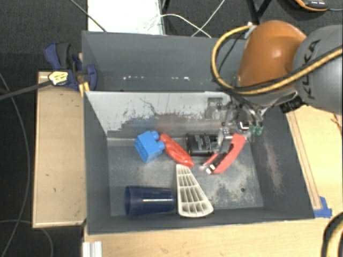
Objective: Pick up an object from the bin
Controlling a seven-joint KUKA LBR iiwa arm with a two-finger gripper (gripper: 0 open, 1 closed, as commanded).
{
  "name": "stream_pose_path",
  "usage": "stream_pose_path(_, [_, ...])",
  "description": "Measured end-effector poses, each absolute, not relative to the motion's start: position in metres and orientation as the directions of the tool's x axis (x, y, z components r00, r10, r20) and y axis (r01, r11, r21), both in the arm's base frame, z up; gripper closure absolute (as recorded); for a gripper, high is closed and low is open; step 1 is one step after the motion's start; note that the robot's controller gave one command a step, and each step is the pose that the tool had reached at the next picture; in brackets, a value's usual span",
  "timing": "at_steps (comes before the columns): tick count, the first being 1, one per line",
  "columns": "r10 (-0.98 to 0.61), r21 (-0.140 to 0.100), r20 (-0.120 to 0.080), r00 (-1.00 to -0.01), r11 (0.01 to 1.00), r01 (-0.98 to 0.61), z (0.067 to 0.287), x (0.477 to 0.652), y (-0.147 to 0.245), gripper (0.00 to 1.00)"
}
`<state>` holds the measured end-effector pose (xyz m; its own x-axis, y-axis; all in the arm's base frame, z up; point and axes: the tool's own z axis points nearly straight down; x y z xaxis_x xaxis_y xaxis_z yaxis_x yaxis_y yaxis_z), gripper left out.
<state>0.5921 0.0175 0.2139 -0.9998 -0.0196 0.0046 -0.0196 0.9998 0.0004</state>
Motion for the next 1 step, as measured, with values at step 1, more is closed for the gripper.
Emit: stream_pose_path(1, [-0.019, 0.001, -0.004, -1.0, 1.0, -0.019, 0.2188, 0.5933, 0.0174, 0.0])
